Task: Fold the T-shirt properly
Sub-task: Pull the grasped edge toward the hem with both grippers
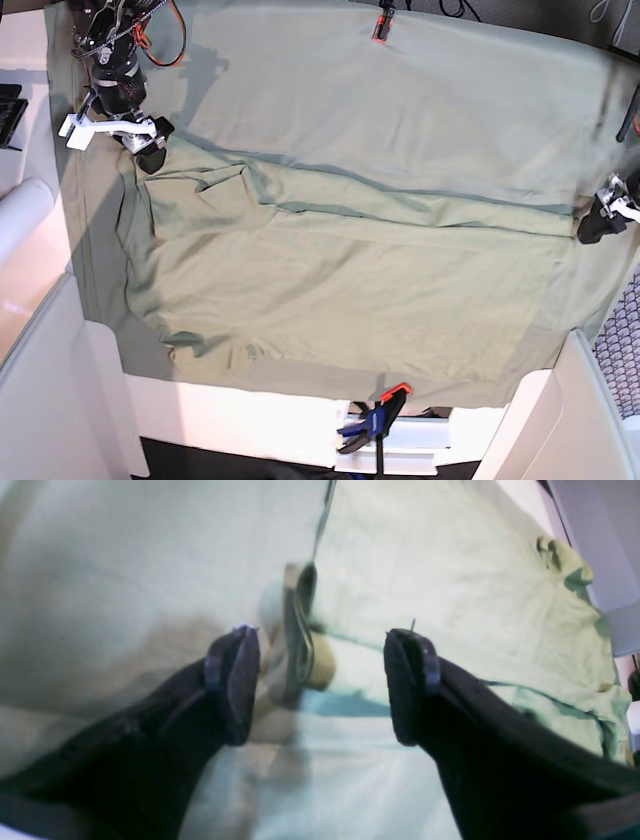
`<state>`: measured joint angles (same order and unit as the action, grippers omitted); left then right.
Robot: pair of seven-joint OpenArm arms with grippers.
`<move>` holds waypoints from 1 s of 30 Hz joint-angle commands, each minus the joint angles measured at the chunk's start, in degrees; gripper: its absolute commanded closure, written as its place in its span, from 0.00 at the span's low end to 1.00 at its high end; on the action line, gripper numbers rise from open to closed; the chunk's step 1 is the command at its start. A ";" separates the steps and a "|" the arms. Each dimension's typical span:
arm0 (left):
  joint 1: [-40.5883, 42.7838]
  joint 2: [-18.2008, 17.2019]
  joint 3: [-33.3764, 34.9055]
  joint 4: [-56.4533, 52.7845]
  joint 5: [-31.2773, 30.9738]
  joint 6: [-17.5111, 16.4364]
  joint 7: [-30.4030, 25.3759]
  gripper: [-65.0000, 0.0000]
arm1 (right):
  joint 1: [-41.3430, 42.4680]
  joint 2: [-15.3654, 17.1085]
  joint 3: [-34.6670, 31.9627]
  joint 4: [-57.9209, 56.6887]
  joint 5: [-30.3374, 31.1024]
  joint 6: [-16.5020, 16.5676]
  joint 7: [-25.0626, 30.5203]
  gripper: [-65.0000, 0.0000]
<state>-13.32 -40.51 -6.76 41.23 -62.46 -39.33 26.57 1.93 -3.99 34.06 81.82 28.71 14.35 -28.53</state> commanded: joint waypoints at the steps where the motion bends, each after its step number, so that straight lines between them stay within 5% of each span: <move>1: -1.25 -1.09 -0.44 0.81 -0.35 -0.67 -1.16 0.35 | 1.27 -0.15 -0.35 0.44 0.22 0.44 -0.39 0.33; 11: -1.29 3.28 -0.44 0.81 8.70 0.85 -4.76 0.35 | 1.49 -0.13 -0.35 0.46 0.24 0.70 -0.39 0.33; 21: -3.02 6.08 -0.42 0.81 11.13 1.25 -5.18 0.36 | 1.38 -0.15 -0.46 0.46 1.09 0.87 -0.35 0.34; 23: -3.39 6.54 -0.42 0.81 12.44 1.25 -6.08 0.45 | 1.38 -0.15 -0.63 0.46 1.09 0.87 0.39 0.47; 26: -3.50 6.88 -0.42 0.81 12.83 1.20 -6.16 0.86 | 1.40 -0.13 -1.64 0.46 1.07 0.90 2.29 0.92; 27: -3.50 6.99 -0.42 0.81 13.68 1.18 -6.16 0.99 | 1.38 -0.11 -2.12 0.46 0.76 0.94 2.40 1.00; 30: -3.52 6.93 -0.44 0.81 14.78 0.39 -5.22 1.00 | 1.38 -0.13 -2.95 0.46 -0.70 2.12 2.29 1.00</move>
<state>-15.62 -32.27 -6.94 41.25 -47.00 -38.37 21.91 2.52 -4.32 31.24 81.36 27.42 15.29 -27.44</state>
